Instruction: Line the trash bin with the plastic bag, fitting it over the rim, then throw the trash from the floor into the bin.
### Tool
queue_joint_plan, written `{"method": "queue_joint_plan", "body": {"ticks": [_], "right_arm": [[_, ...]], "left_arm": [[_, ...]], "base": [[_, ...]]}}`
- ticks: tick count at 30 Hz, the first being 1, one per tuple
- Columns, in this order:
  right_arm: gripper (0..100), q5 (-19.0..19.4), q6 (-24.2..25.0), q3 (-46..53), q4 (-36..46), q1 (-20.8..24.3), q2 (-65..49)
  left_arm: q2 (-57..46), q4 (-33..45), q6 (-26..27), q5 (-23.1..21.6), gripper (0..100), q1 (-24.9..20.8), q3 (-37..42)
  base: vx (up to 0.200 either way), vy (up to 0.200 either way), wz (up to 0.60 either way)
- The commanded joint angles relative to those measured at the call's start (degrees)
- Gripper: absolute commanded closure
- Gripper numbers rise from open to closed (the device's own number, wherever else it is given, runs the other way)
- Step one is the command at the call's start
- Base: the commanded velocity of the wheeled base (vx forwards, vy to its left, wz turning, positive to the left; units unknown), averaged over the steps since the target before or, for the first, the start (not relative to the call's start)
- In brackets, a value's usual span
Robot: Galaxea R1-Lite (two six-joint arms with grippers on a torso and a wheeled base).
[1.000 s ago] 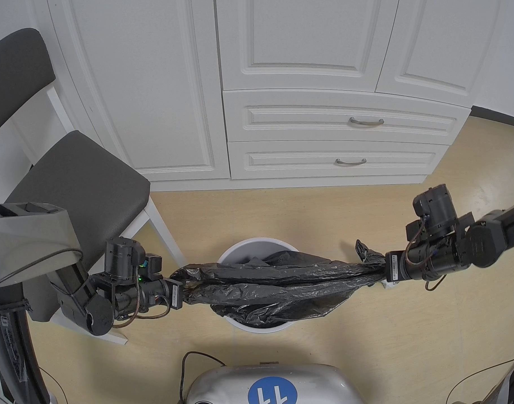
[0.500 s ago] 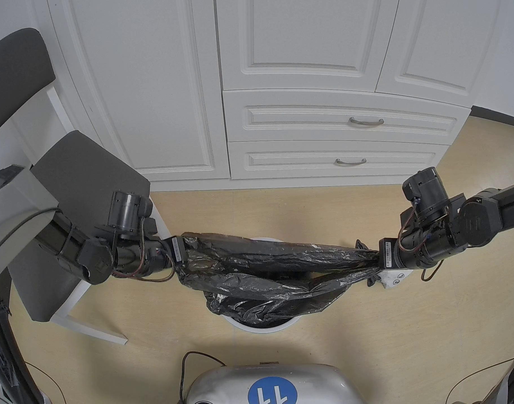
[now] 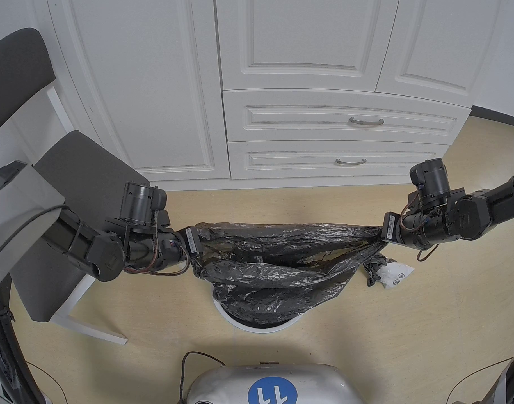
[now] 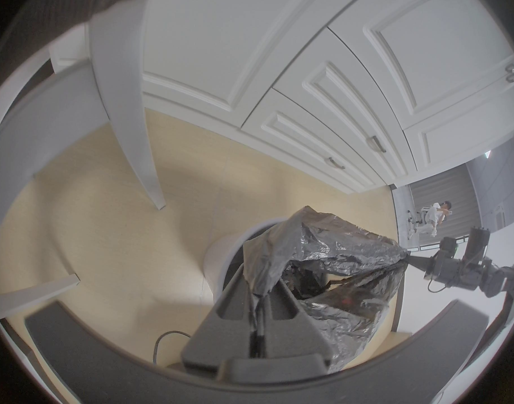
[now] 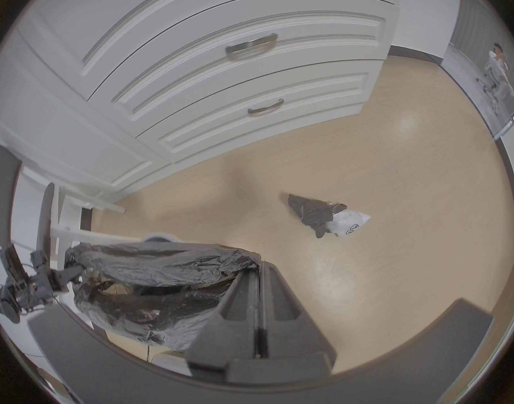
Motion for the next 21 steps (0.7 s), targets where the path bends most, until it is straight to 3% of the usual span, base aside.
{"method": "queue_joint_plan", "body": {"ticks": [1, 7, 12, 17, 21], "right_arm": [[100, 0.84, -0.01, 0.03, -0.17, -1.62, 0.53], [100, 3.39, -0.27, 1.08, 0.18, -0.56, 0.62], [100, 3.39, -0.1, 2.84, 0.1, 3.57, 1.85], [100, 3.13, -0.01, 4.95, -0.08, 8.93, 4.4], [100, 2.77, -0.62, 5.47, 0.18, 10.25, 5.19]], "left_arm": [[3.41, -0.17, -0.11, 0.29, 100, -2.31, 0.02], [6.4, -0.25, 0.41, 0.38, 100, -2.13, -0.07], [7.37, -0.17, 1.47, -0.15, 100, 0.6, -0.07], [7.37, -0.08, 6.13, -0.41, 100, 3.32, 0.99], [6.75, 0.01, 7.88, -1.56, 100, 4.46, 2.13]], "base": [[0.0, 0.0, 0.0], [0.0, 0.0, 0.0], [0.0, 0.0, 0.0], [0.0, 0.0, 0.0], [0.0, 0.0, 0.0]]}}
